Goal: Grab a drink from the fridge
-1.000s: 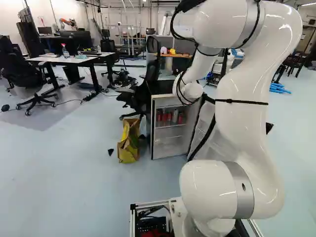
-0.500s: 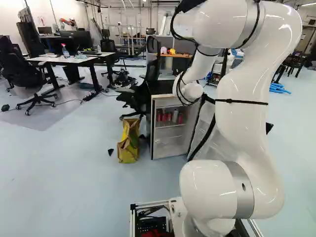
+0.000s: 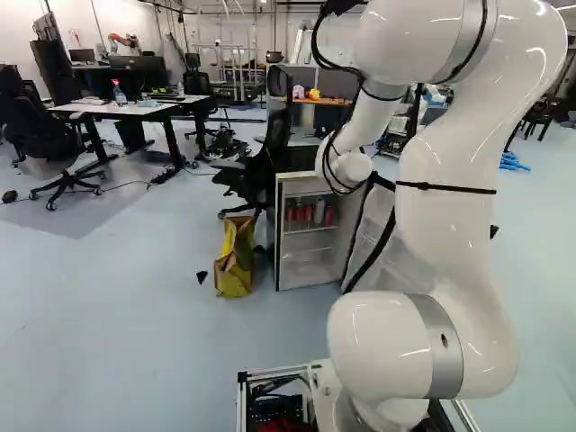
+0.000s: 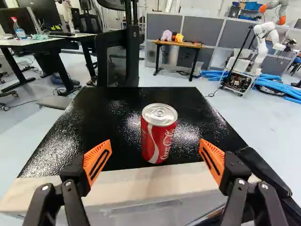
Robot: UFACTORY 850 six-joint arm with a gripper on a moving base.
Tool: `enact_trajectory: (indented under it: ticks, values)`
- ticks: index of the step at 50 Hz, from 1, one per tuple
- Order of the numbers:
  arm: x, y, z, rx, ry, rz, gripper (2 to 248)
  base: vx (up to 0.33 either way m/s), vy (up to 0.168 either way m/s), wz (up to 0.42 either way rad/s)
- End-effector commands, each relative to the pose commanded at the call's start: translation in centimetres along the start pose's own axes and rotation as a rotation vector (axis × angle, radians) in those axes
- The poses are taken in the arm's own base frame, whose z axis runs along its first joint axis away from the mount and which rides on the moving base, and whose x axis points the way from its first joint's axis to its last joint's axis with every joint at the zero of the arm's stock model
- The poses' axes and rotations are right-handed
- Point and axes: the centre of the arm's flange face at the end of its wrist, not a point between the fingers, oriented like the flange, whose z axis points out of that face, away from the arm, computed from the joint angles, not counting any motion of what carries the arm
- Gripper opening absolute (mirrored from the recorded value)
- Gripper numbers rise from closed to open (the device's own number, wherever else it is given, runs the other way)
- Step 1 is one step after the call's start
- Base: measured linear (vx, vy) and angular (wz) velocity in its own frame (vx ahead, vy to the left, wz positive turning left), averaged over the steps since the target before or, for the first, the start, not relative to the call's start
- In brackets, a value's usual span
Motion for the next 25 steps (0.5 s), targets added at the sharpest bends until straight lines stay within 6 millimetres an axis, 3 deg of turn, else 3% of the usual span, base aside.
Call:
enact_trajectory:
  ticks: [25]
  values:
    - [-1.2,1.3,-4.3,-0.032,-0.03,0.014,247,0.0,0.0,0.0]
